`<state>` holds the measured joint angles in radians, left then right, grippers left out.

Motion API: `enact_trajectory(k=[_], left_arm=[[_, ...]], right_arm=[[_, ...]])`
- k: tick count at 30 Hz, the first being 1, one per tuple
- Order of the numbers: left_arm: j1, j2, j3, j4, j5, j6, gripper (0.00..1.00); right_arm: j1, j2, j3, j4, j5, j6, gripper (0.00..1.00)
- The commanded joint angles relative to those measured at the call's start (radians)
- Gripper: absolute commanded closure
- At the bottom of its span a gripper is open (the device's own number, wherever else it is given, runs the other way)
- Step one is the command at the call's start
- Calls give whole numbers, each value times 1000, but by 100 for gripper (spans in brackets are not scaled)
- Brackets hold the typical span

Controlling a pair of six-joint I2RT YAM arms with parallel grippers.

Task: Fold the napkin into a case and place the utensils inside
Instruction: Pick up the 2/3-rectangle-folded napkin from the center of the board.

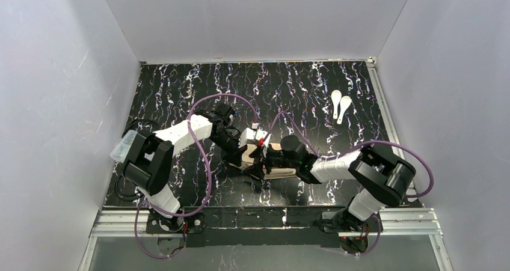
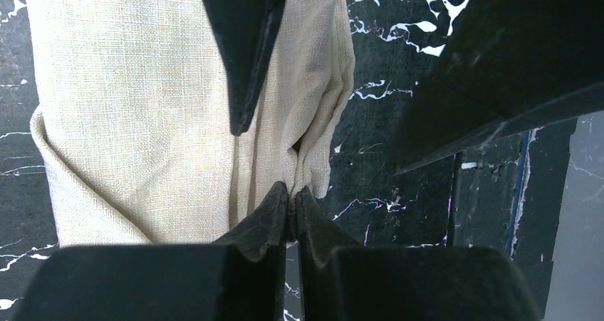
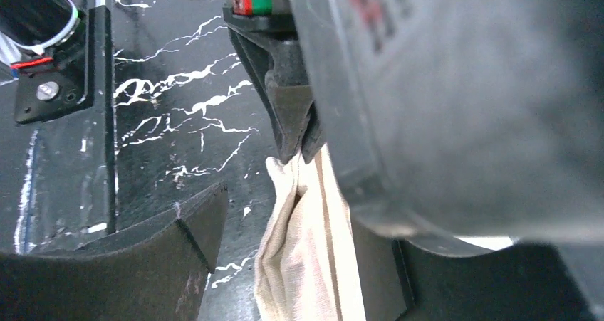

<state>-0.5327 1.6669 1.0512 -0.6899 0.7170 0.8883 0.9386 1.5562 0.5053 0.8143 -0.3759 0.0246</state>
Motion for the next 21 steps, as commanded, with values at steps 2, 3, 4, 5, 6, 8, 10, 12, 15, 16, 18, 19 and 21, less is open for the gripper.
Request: enact_trajectory(k=[2, 3, 4, 5, 6, 8, 10, 12, 15, 16, 18, 19, 21], left_arm=[[7, 8, 36, -46, 33, 32, 100], [7, 10, 38, -50, 35, 34, 100], [7, 11, 41, -54, 35, 36, 100], [7, 13, 43, -56, 36, 38, 100], [7, 14, 45, -60, 38, 40, 100], [8, 16, 48, -65, 38, 45, 100], [8, 19, 50, -72, 39, 50, 100], [10, 22, 52, -72, 39, 52, 100], [11, 22, 57, -72, 41, 46, 100], [11, 21, 56, -74, 42, 46, 100], [11, 21, 58, -77, 44, 46, 100], [13, 22, 58, -81, 45, 46, 100], [14, 21, 57, -83, 45, 47, 100]], right_arm=[[20, 52, -17, 152, 63, -67, 29], [22, 61, -19, 165, 65, -70, 29], [24, 69, -22, 177, 72, -77, 29], [27, 75, -26, 182, 84, -82, 29], [31, 82, -30, 195, 92, -88, 29], [34, 100, -35, 221, 96, -87, 30], [38, 111, -42, 247, 99, -80, 30], [38, 126, -48, 277, 87, -68, 30], [37, 110, -94, 341, 91, -45, 30], [37, 99, -108, 341, 94, -45, 28], [37, 90, -128, 345, 104, -43, 3], [37, 93, -134, 356, 105, -41, 2], [38, 109, -141, 388, 111, -32, 1]])
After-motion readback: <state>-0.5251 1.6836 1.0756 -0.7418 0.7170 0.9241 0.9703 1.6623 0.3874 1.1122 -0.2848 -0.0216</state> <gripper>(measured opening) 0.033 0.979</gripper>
